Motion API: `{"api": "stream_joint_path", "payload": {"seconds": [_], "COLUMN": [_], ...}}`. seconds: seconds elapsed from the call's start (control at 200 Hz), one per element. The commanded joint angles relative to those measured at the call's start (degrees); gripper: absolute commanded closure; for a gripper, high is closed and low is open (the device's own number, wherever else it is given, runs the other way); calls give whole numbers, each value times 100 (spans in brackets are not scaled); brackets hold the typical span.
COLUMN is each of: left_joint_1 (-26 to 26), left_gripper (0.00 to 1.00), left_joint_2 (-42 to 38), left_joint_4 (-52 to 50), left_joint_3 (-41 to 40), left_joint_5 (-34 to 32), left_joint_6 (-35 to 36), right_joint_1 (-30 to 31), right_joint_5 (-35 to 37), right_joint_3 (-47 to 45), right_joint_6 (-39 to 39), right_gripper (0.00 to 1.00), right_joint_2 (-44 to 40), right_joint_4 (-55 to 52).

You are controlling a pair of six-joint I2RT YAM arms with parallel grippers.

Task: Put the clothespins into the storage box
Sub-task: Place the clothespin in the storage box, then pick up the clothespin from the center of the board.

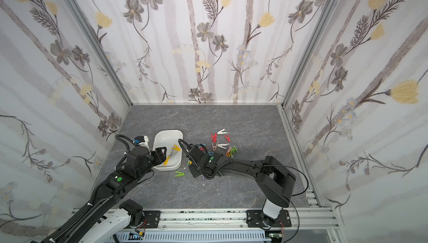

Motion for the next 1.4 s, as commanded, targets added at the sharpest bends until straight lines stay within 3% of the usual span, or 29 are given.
{"api": "stream_joint_path", "payload": {"seconds": [0.0, 0.125, 0.305, 0.42, 0.51, 0.684, 0.784, 0.919, 1.109, 1.259, 1.394], "left_joint_1": [132, 290, 325, 331, 323, 245, -167, -1208, -2435, -2918, -3048], "left_gripper": [34, 34, 34, 35, 36, 37, 38, 38, 38, 39, 39], "left_joint_2": [-15, -91, -222, -324, -307, -272, -212, -38, 437, 775, 982], "left_joint_4": [-119, -36, -56, -56, -141, -150, -10, 138, 476, 701, 948], "left_joint_3": [65, -7, -98, -176, -158, -119, -148, -254, -440, -618, -827], "left_joint_5": [-424, -336, -207, -134, -131, -5, 14, -303, -528, -614, -528], "left_joint_6": [117, -40, -134, -161, -86, 43, 6, -280, -920, -1426, -1662], "right_joint_1": [-115, -334, -508, -596, -641, -735, -729, -562, -75, 162, 385], "right_joint_5": [-796, -1537, -1621, -1476, -1348, -1007, -650, -149, 379, 339, 237], "right_joint_3": [292, 946, 1983, 2291, 2237, 1262, 398, -679, -1417, -1606, -1510], "right_joint_6": [426, 913, 1255, 1259, 1166, 1081, 1044, 1112, 1367, 1557, 1708], "right_gripper": [93, 93, 91, 73, 66, 66, 66, 67, 66, 65, 64], "right_joint_2": [81, 656, 1564, 1710, 1542, 740, 123, -661, -1119, -1088, -709], "right_joint_4": [704, 1474, 1608, 1413, 1289, 1299, 1170, 824, 314, 320, 382]}}
